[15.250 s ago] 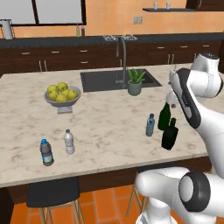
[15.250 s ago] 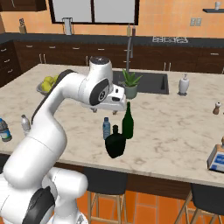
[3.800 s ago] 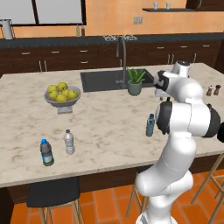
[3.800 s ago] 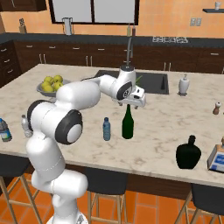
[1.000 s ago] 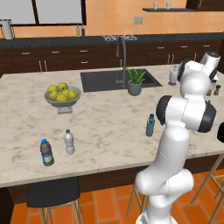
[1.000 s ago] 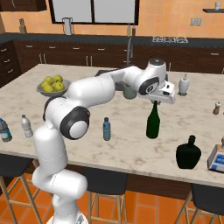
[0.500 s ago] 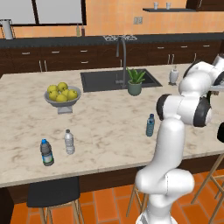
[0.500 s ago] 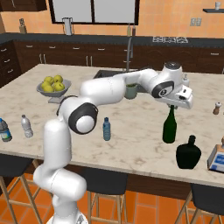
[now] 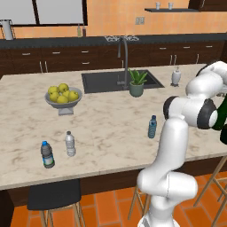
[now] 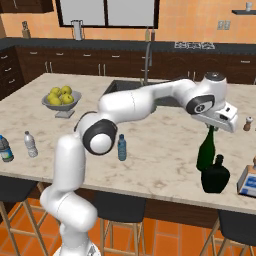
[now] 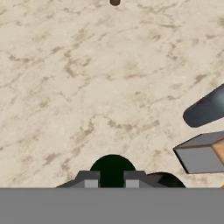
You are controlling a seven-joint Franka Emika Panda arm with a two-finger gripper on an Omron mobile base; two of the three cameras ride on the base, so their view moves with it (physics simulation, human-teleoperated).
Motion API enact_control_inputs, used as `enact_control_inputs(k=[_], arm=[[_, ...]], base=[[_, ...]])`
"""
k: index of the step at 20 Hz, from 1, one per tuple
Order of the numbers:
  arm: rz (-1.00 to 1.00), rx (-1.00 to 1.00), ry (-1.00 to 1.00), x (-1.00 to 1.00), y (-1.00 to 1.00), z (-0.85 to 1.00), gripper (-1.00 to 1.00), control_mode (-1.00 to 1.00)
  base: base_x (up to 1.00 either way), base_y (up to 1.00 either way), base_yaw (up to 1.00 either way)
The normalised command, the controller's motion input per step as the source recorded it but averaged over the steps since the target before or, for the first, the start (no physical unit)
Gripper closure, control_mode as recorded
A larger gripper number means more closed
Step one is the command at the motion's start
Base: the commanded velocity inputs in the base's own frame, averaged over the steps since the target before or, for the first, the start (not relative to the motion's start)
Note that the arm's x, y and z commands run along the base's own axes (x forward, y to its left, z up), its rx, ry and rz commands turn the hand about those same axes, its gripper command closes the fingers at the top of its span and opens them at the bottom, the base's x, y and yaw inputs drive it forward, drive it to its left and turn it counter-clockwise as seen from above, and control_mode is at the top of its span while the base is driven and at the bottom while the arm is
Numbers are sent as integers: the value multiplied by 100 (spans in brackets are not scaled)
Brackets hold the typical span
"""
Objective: Move the plastic bottles in the middle to the plastics group, and the glass bottles in the middle to the glass group.
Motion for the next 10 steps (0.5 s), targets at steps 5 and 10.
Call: enact_control_inputs(k=[5,10], arm=[[-2,1,-1,-17,-4,-24,100,-100],[0,0,-3,-7,-10,-26,100,-100]], base=[[0,0,0],[0,0,0]])
